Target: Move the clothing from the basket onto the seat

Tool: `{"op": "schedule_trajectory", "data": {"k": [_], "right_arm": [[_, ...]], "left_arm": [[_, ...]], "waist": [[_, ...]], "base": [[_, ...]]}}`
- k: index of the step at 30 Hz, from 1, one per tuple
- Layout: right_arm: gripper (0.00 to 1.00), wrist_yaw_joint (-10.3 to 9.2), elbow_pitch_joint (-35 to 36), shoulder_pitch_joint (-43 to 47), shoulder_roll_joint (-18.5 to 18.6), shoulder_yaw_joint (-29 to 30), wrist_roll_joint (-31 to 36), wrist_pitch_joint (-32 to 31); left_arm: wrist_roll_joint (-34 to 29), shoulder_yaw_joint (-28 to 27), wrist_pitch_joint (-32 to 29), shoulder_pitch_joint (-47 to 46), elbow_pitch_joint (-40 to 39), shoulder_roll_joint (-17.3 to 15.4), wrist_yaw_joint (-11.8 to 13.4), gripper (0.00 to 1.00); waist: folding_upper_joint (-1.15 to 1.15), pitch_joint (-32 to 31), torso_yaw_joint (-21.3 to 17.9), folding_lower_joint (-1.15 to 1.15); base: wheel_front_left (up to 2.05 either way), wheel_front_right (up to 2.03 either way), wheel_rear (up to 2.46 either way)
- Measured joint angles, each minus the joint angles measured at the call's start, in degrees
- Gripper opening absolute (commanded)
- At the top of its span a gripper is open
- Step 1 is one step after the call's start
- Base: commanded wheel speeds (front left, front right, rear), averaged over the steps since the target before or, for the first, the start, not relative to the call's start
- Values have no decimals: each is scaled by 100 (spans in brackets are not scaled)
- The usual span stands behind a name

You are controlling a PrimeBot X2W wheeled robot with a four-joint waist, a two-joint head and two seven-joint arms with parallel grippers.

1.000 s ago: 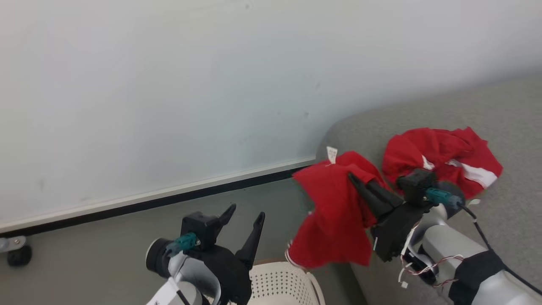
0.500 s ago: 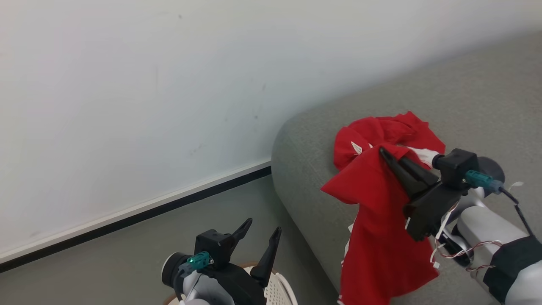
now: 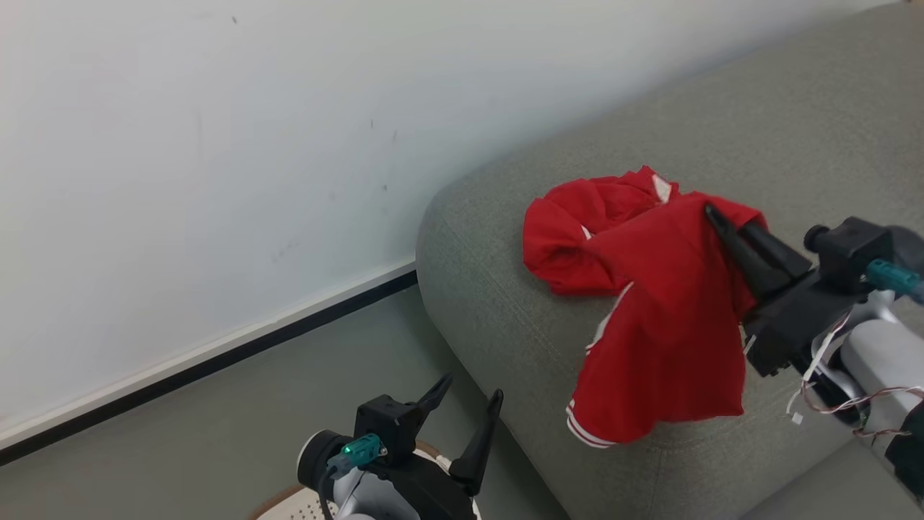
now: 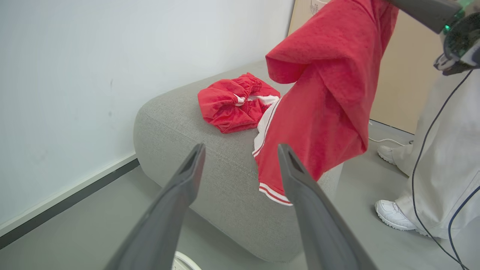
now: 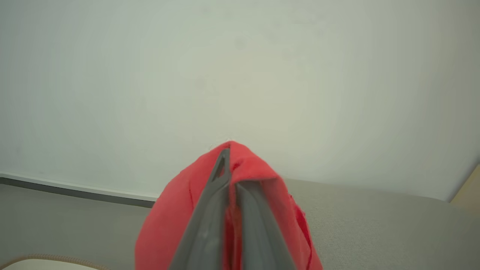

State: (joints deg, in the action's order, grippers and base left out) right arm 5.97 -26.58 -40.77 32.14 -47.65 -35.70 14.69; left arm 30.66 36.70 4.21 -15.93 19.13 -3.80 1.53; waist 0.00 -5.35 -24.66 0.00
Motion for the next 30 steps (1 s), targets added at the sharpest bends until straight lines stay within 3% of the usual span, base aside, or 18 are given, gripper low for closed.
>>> {"op": "schedule_trajectory", "data": {"k": [16, 30], "right_arm": [[0, -16, -1, -1029, 280, 433, -14, -53], [0, 10, -1068, -2906, 616, 1057, -64, -211]], "left_arm": [[-211, 166, -43, -300, -242, 25, 157, 100], [-567, 282, -319, -1063, -676, 26, 237, 100]], "waist": [[0, 594, 53, 0], [1, 1502, 446, 1]], "base": [[0, 0, 0], [0, 0, 0]]}}
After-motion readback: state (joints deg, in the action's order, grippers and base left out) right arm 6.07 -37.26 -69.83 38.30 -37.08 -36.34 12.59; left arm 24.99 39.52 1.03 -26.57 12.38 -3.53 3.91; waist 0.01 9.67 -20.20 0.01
